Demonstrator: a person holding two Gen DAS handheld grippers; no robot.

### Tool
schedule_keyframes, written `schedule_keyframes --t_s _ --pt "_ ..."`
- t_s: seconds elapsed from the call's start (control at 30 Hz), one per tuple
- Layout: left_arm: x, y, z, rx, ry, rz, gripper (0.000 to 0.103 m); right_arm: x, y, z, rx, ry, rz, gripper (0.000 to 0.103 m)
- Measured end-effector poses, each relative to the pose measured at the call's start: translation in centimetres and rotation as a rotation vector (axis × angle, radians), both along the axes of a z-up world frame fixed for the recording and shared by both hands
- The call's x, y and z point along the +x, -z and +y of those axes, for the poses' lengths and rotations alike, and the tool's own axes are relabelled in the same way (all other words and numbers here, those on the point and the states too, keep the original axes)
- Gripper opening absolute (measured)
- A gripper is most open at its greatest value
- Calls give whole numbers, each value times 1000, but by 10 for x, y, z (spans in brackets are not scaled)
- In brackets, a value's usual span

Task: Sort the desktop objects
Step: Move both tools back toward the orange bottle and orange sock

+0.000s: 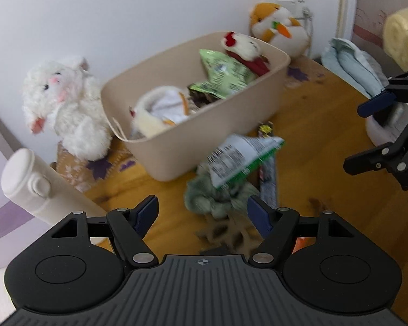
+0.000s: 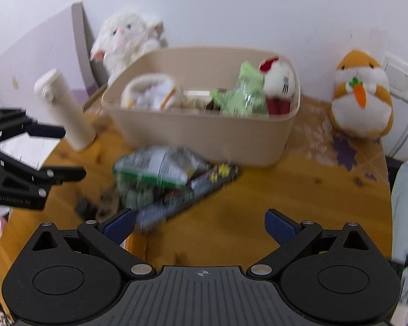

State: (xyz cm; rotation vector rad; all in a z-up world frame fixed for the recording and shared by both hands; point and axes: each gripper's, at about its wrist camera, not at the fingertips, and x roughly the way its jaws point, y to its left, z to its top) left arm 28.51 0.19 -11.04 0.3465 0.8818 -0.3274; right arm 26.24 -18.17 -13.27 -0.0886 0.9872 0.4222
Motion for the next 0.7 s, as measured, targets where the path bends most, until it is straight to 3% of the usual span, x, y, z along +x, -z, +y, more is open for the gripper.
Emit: schedule_keyframes --t_s 0.13,0.43,0.7 --pt "-11 9 -5 -13 70 47 74 -24 7 -3 -13 -16 17 103" --pt "-31 32 -30 65 272 68 74 -81 25 -1 57 12 98 103" --pt "-31 60 -52 141 377 73 73 -125 59 21 1 -86 129 103"
